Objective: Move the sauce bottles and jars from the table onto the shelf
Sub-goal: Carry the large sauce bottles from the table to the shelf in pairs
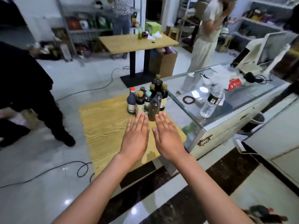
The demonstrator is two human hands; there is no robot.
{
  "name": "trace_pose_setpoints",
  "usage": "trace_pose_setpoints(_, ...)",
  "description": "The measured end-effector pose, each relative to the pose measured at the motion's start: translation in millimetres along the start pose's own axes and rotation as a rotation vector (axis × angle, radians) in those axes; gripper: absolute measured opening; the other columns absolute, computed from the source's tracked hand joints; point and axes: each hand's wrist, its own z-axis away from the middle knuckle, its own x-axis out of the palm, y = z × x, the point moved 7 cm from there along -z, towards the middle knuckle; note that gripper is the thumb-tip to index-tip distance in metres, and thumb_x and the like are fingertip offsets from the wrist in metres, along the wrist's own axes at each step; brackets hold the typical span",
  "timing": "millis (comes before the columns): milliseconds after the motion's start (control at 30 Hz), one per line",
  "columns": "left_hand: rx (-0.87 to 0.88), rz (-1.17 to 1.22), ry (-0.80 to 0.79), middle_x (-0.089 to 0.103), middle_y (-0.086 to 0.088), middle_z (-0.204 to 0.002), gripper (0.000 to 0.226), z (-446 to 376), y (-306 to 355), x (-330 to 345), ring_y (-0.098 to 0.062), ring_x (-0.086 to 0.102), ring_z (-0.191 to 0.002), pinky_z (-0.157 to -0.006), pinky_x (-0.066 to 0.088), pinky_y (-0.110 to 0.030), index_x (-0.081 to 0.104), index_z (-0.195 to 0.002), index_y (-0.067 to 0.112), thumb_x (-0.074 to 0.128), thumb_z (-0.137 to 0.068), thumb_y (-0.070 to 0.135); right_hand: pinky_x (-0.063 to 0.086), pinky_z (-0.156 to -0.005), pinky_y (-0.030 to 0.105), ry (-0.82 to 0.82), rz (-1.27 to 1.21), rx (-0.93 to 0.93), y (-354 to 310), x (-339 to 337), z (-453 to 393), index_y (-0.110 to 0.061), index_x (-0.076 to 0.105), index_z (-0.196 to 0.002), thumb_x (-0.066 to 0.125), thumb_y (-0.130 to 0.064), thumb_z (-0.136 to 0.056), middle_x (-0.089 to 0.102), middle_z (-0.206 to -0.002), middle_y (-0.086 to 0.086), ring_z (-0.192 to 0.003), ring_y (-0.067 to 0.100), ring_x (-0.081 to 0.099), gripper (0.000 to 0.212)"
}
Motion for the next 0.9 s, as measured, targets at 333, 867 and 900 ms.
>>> trace_pose_setpoints(333, -0.093, 0.081, -0.006, -0.006, -0.003, -0.163, 0.056, -32.3, -69.8, 11.1, -0.015, -0.011, -0.149, -0.123, 0.000, -0.039, -0.001, -0.155, 0.012, 0.017, -0.106, 0.031, -0.006, -0.119, 0.026, -0.089, -0.050, 0.020, -13.4, 57.3, -68.7, -0.013, 0.013, -0.157, 0.023, -0.036, -0.107, 0.007, -0.165, 0.004, -0.151, 0.011, -0.003, 0.056)
trace_pose_setpoints(867, -0.426, 0.526, -0.013, 0.027, -0.009, -0.157, 0.062, -211.4, -94.7, 99.7, -0.024, 0.024, -0.146, -0.118, 0.022, -0.034, 0.023, -0.151, 0.007, 0.051, -0.099, 0.022, 0.044, -0.103, 0.041, -0.007, -0.504, 0.416, 150.5, 129.0, -224.7, -0.012, 0.043, -0.141, 0.054, -0.022, -0.091, 0.049, -0.142, 0.010, -0.131, 0.029, 0.047, 0.051)
trace_pose_setpoints(900, -0.464, 0.551, -0.001, 0.028, -0.009, -0.156, 0.064, -224.4, -97.7, 104.0, -0.023, 0.026, -0.144, -0.117, 0.025, -0.033, 0.022, -0.152, 0.008, 0.053, -0.098, 0.020, 0.046, -0.101, 0.041, -0.003, -0.523, 0.428, 158.7, 133.5, -233.7, -0.013, 0.045, -0.138, 0.055, -0.022, -0.088, 0.050, -0.139, 0.010, -0.127, 0.029, 0.049, 0.051)
